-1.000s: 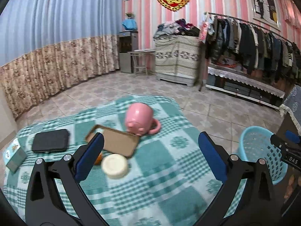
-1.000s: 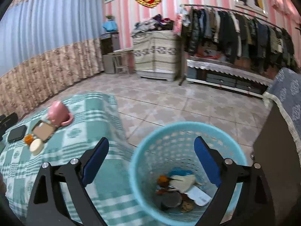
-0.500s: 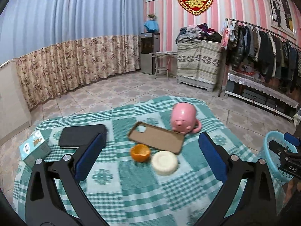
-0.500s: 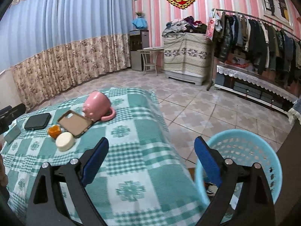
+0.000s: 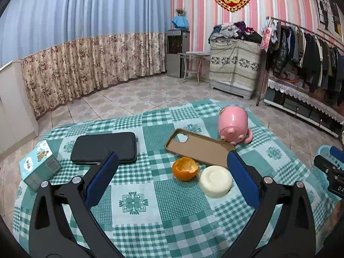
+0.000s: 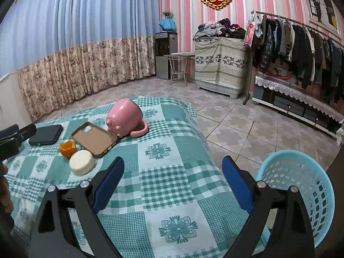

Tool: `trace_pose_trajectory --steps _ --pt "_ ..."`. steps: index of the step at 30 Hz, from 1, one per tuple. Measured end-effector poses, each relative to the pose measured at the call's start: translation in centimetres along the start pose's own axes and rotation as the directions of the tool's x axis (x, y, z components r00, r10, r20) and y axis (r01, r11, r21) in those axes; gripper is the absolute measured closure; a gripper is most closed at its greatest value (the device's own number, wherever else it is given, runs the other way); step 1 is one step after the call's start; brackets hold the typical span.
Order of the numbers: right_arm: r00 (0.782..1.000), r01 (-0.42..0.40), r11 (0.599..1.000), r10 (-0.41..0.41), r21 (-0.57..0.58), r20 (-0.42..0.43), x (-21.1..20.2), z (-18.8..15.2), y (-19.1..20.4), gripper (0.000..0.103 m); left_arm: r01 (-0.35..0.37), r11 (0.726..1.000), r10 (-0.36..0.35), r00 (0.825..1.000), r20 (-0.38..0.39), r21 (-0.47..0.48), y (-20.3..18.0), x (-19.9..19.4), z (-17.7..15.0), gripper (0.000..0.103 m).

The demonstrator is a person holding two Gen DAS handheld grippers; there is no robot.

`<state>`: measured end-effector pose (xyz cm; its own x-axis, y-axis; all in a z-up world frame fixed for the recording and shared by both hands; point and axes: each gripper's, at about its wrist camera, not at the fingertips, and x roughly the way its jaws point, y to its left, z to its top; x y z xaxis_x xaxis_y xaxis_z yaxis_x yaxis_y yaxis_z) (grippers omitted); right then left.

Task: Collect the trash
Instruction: 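Grasp the orange peel half with left tool while right tool grasps the white disc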

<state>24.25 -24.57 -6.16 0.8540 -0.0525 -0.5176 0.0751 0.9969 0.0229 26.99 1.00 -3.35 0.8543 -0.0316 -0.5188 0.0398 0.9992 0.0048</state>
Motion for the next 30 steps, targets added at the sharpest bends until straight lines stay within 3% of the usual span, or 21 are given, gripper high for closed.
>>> trace_pose_trajectory --steps 8,12,16,20,22,25,30 --pt "0.999 0.018 1.0 -0.018 -0.012 -0.034 1.7 -0.3 0.5 0.013 0.034 0.999 -0.033 0.991 -0.128 0.01 -0.3 5.4 -0.8 0.006" --pt "0.998 0.025 1.0 -0.026 -0.007 -0.05 2.3 -0.5 0.3 0.013 0.037 0.999 -0.034 0.987 -0.154 0.014 -0.7 7.5 -1.1 0.006" --pt "0.998 0.031 0.999 -0.032 -0.008 -0.063 2.6 -0.7 0.1 0.013 0.045 0.998 -0.052 0.973 -0.225 -0.036 -0.1 10.0 -1.4 0.011" --pt "0.997 0.024 1.0 -0.023 0.01 -0.069 2.7 -0.7 0.0 0.013 0.097 0.99 -0.124 0.945 -0.301 -0.103 0.8 11.7 -2.0 0.027" --pt "0.997 0.019 1.0 -0.018 0.005 -0.072 2.8 -0.7 0.4 0.013 0.108 0.989 -0.132 0.947 -0.294 -0.098 0.7 11.5 -2.2 0.033" --pt "0.997 0.011 1.0 -0.012 -0.02 -0.075 2.9 -0.9 1.4 0.013 0.168 0.983 -0.183 0.94 -0.289 -0.075 -0.1 11.0 -2.4 0.056" --pt "0.997 -0.003 0.997 -0.003 -0.073 -0.083 3.2 -1.3 3.4 0.013 0.17 0.984 -0.176 0.943 -0.282 -0.048 -0.3 10.3 -2.7 0.059"
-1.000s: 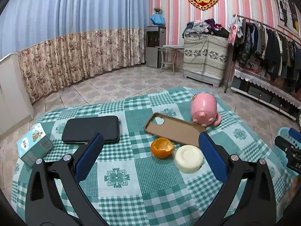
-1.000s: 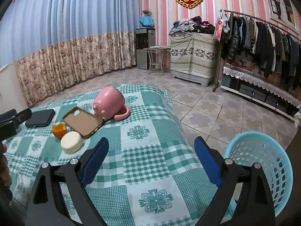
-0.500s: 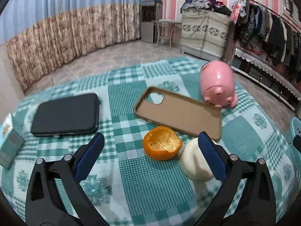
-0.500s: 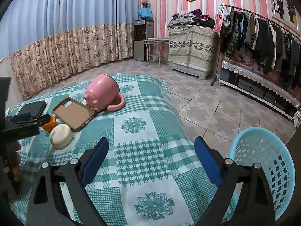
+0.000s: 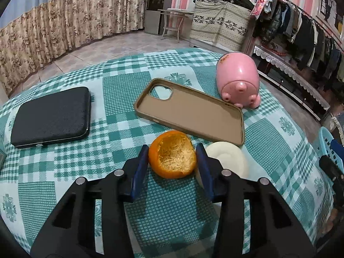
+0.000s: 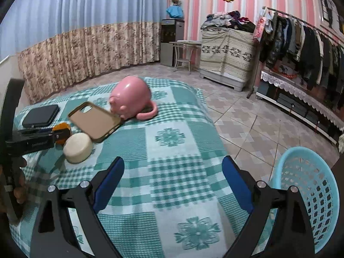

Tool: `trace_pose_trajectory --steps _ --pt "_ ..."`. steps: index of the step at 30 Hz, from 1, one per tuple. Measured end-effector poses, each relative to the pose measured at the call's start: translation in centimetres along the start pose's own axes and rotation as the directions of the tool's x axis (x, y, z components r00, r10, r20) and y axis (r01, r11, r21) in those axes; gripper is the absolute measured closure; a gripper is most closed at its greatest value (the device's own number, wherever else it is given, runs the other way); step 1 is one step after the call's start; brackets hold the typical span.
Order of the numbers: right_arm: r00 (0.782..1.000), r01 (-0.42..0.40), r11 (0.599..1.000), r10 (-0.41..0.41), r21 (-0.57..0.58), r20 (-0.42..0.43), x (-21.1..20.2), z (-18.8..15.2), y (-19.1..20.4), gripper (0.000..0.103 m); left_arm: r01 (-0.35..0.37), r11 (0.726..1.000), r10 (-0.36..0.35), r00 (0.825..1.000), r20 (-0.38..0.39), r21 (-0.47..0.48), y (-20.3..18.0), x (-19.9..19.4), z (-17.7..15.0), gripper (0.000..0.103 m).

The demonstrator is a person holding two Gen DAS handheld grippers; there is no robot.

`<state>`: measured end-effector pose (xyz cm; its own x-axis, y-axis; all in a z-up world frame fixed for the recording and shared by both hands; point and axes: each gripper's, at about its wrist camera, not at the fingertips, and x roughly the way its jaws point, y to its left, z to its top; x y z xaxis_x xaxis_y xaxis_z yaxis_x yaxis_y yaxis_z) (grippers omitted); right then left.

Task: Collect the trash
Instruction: 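Grasp the orange peel half with left tool while right tool grasps the white disc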

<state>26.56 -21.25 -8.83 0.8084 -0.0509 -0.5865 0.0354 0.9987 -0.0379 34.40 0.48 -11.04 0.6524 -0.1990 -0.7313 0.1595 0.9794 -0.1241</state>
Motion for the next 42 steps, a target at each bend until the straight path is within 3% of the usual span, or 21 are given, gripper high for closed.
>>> trace_pose_trajectory --steps 5,14,21,28,32,36,42 --pt "1.0 -0.005 1.0 0.005 -0.031 0.007 0.1 0.1 1.2 0.013 -0.01 1.0 0.01 1.0 0.015 0.008 0.4 -0.8 0.1 0.066" --pt "0.993 -0.116 0.993 0.116 0.015 0.004 0.5 0.6 4.1 0.013 -0.089 0.996 0.089 0.995 0.045 -0.011 4.2 -4.9 -1.6 0.069" --pt "0.973 -0.22 0.975 0.218 -0.031 -0.069 3.2 0.9 8.9 0.013 -0.135 0.988 0.139 0.989 0.041 -0.08 8.4 -6.7 -3.3 0.069" --pt "0.956 -0.246 0.968 0.235 -0.042 -0.176 6.6 1.2 11.7 0.013 -0.126 0.982 0.132 0.991 0.034 -0.144 10.4 -6.2 -4.0 0.069" --pt "0.955 -0.239 0.967 0.219 -0.084 -0.202 7.6 1.3 13.3 0.016 -0.134 0.982 0.141 0.989 0.046 -0.137 10.3 -5.8 -4.2 0.064" --pt "0.944 -0.283 0.951 0.252 -0.128 -0.215 7.5 1.1 14.4 0.042 -0.13 0.981 0.138 0.989 0.046 -0.144 10.4 -5.8 -4.2 0.058" --pt "0.958 -0.261 0.953 0.237 -0.151 -0.16 5.4 1.2 13.5 0.043 -0.151 0.979 0.159 0.986 0.052 -0.137 10.0 -6.0 -4.3 0.041"
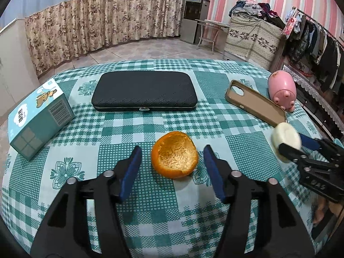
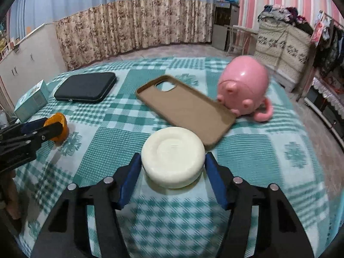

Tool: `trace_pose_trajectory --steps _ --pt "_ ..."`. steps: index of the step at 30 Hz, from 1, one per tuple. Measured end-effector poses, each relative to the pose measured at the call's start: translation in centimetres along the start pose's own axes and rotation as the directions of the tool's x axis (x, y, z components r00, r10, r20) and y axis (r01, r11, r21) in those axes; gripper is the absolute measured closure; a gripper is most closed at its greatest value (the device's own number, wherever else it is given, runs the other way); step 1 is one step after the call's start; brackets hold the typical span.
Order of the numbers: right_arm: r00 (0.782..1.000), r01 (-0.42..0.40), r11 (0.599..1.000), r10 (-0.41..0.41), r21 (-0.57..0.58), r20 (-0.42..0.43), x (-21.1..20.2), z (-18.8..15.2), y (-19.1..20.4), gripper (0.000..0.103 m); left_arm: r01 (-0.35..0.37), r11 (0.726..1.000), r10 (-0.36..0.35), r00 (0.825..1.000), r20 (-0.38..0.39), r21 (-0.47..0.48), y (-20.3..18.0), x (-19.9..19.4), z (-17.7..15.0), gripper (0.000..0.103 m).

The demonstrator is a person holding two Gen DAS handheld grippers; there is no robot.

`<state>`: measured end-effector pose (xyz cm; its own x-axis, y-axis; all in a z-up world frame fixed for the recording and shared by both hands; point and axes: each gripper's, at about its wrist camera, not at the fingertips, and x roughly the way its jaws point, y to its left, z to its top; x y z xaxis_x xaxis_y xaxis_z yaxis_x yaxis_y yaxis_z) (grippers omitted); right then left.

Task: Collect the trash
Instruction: 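Grasp the orange peel half with left tool while right tool grasps the white disc, then carry both items over the blue basket and open both tools to drop them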

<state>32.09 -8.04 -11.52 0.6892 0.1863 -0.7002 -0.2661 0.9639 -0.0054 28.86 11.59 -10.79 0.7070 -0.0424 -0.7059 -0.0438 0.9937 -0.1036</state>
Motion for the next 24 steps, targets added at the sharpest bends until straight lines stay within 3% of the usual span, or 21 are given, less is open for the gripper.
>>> trace_pose_trajectory --steps 2,6,9,12,18,24 --pt "0.999 0.036 0.999 -0.036 -0.015 0.016 -1.7 -0.3 -0.8 0.043 -0.005 1.0 0.005 1.0 0.004 0.012 -0.3 0.0 0.0 0.032" --pt "0.995 0.09 0.995 -0.092 0.041 0.044 -5.9 -1.3 -3.9 0.043 -0.014 1.0 0.014 0.999 -0.031 0.011 -0.4 1.1 0.2 0.032" --pt "0.989 0.121 0.987 -0.13 0.108 0.073 -9.6 -2.2 -6.9 0.043 0.003 1.0 -0.003 0.998 -0.06 -0.009 0.2 1.7 0.3 0.059" --pt "0.975 0.176 0.967 -0.197 0.184 0.104 -13.9 -3.6 -10.4 0.043 0.0 1.0 -0.001 0.999 -0.053 -0.008 0.2 1.4 0.4 0.064" --pt "0.926 0.288 0.897 -0.35 0.335 0.141 -21.6 -7.5 -18.1 0.043 -0.02 0.997 0.021 1.0 -0.002 0.068 -2.9 -1.0 1.1 0.066" --pt "0.882 0.359 0.831 -0.451 0.425 0.138 -24.9 -10.5 -24.0 0.043 0.06 0.988 -0.074 0.993 0.097 0.145 -10.0 -5.7 2.5 0.066"
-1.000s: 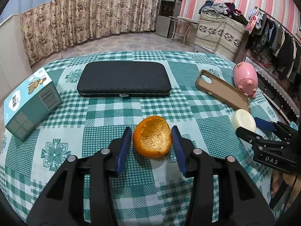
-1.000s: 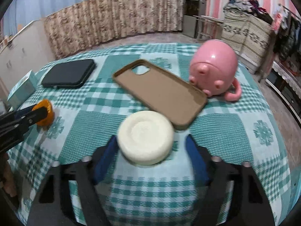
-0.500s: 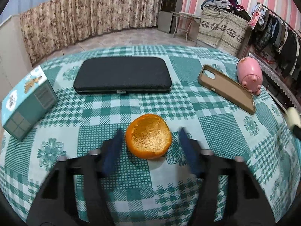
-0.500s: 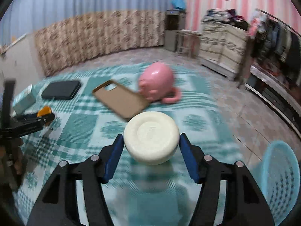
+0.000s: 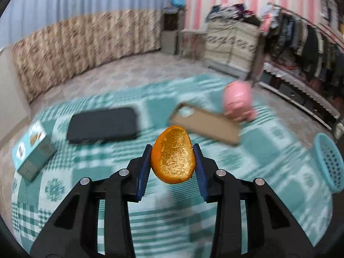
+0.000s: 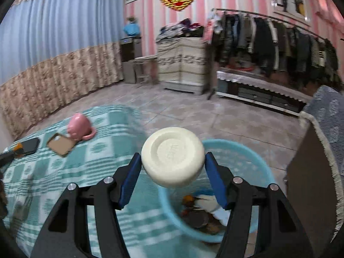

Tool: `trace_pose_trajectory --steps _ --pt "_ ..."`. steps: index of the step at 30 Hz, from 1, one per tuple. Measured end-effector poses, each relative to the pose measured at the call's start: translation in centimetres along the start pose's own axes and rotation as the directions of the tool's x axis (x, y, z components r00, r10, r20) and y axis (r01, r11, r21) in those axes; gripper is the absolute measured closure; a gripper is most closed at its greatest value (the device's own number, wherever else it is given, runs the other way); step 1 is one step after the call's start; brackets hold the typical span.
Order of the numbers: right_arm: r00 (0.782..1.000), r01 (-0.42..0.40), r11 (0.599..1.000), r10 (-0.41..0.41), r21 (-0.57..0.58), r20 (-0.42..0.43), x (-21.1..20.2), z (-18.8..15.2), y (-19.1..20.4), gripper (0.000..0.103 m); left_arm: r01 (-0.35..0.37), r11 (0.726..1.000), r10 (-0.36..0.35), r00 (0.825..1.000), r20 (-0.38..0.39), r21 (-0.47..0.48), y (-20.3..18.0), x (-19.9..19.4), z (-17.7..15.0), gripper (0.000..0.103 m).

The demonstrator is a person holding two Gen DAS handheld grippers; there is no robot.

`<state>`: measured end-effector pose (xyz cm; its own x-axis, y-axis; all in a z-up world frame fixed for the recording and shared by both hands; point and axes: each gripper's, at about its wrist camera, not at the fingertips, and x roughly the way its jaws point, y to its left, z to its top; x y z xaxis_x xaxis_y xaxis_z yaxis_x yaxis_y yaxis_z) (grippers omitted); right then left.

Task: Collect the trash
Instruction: 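Carry both items over the blue basket and open both tools to drop them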

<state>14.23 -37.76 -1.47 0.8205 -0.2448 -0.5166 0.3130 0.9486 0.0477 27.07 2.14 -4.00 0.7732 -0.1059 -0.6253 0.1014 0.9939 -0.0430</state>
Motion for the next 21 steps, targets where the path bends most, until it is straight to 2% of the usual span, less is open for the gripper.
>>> trace_pose_trajectory --steps 4,8,12,15,21 --pt "1.0 0.016 0.997 -0.015 0.07 -0.011 0.5 -0.2 -3.3 0.043 0.1 0.993 -0.103 0.994 0.044 0.061 -6.5 -2.0 1.3 0.066" --pt "0.999 0.032 0.993 -0.032 0.112 -0.002 0.4 0.1 -6.0 0.043 0.181 0.973 -0.191 0.98 0.062 0.143 -13.1 -3.2 1.6 0.066" --pt "0.998 0.06 0.984 -0.059 0.167 -0.01 0.7 -0.2 -9.2 0.043 0.256 0.943 -0.271 0.961 0.047 0.212 -19.9 -3.2 1.5 0.066" --pt "0.996 0.092 0.981 -0.09 0.169 -0.017 1.4 -0.3 -9.4 0.043 0.311 0.918 -0.328 0.944 0.033 0.247 -24.4 -2.8 1.4 0.066" --pt "0.99 0.141 0.967 -0.138 0.212 -0.027 2.1 -0.7 -11.8 0.043 0.359 0.872 -0.386 0.922 0.017 0.334 -31.7 -1.8 0.9 0.066"
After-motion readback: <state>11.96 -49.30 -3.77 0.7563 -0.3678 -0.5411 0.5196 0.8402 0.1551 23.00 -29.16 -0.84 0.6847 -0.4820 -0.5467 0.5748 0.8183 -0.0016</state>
